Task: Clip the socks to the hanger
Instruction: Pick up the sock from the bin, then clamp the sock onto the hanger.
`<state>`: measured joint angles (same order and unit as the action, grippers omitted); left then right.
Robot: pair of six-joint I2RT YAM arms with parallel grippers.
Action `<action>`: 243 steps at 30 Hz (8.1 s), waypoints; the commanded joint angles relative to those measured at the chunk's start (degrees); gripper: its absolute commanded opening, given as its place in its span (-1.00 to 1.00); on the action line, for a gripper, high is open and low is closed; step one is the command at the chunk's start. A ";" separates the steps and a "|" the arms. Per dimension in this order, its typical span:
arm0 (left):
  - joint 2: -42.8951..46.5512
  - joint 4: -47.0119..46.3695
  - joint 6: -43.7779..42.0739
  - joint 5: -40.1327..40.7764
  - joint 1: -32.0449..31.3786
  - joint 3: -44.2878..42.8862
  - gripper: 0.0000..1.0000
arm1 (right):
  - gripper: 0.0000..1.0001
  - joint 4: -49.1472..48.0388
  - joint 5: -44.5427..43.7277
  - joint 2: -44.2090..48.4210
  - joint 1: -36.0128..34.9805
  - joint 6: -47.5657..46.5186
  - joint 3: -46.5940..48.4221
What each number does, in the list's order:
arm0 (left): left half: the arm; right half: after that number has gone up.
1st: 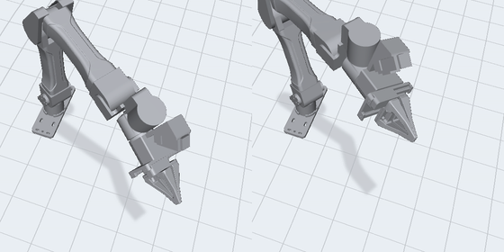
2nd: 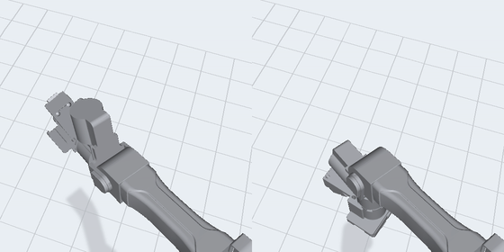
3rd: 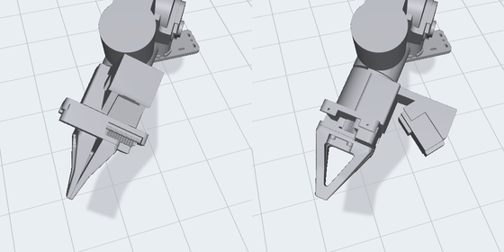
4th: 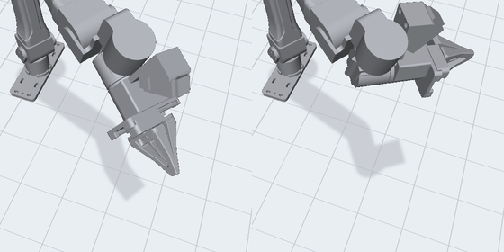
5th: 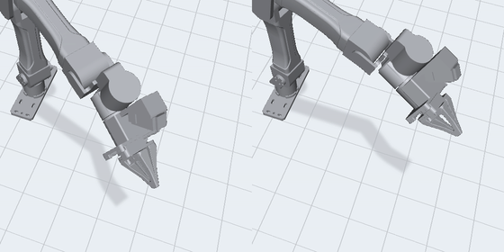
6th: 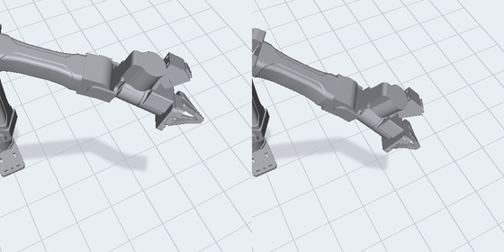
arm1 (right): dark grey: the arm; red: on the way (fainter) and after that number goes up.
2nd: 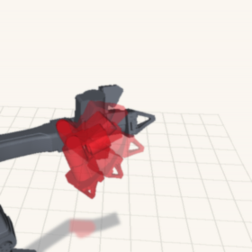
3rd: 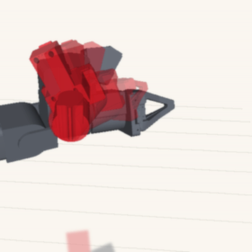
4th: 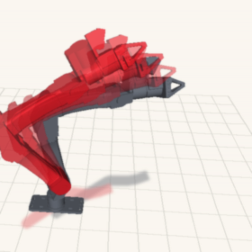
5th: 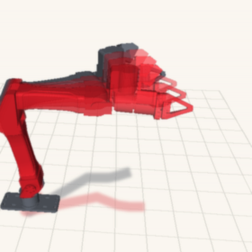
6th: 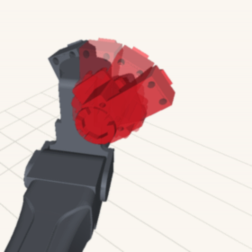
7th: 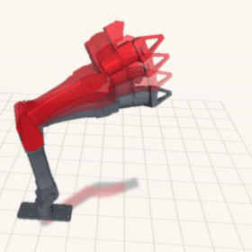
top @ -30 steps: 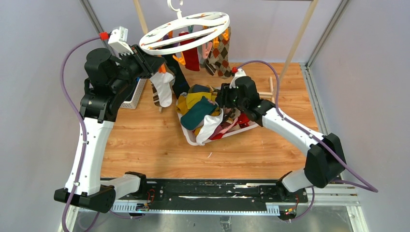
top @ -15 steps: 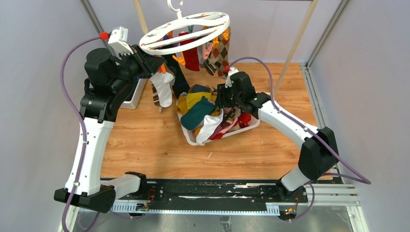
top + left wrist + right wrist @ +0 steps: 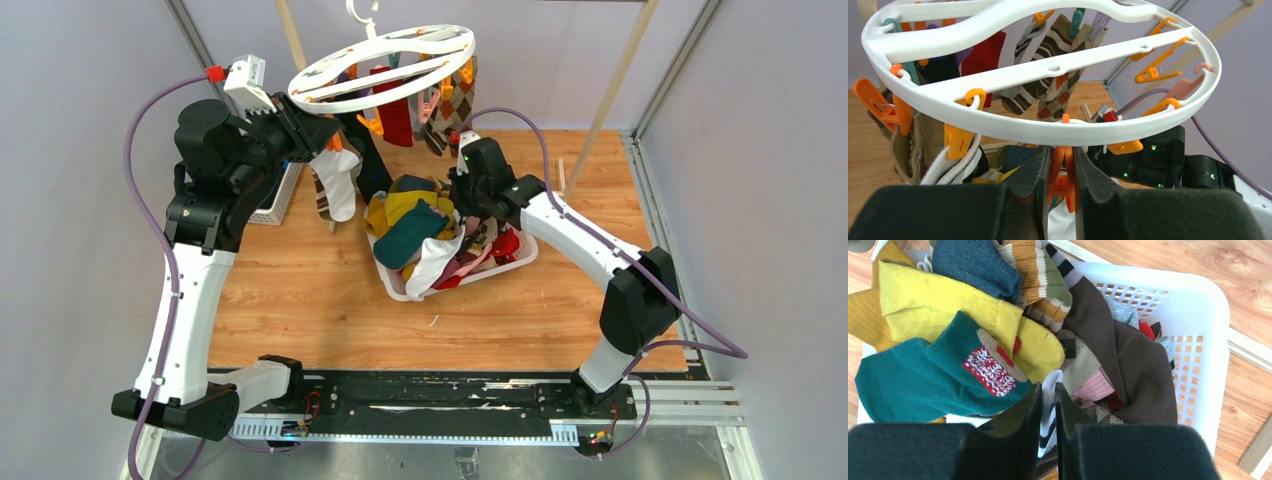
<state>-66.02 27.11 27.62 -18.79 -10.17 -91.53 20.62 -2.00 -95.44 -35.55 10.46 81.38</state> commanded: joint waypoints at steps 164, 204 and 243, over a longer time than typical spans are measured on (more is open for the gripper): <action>3.69 1.36 2.80 2.04 0.51 2.42 -0.97 | -1.00 -80.66 -21.36 -7.42 -34.32 -27.93 2.82; 3.16 0.83 2.09 2.73 0.51 2.36 -0.97 | -1.00 -84.36 -22.17 -5.81 -35.15 -36.37 3.76; 4.73 2.16 0.75 5.01 0.51 1.56 0.51 | -0.26 -85.02 -31.30 -8.24 -33.01 -39.71 4.88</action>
<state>-62.37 27.88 29.34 -15.14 -10.17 -88.38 -62.02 -29.85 -103.61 -69.54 -28.23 85.38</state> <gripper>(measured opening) 0.730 0.266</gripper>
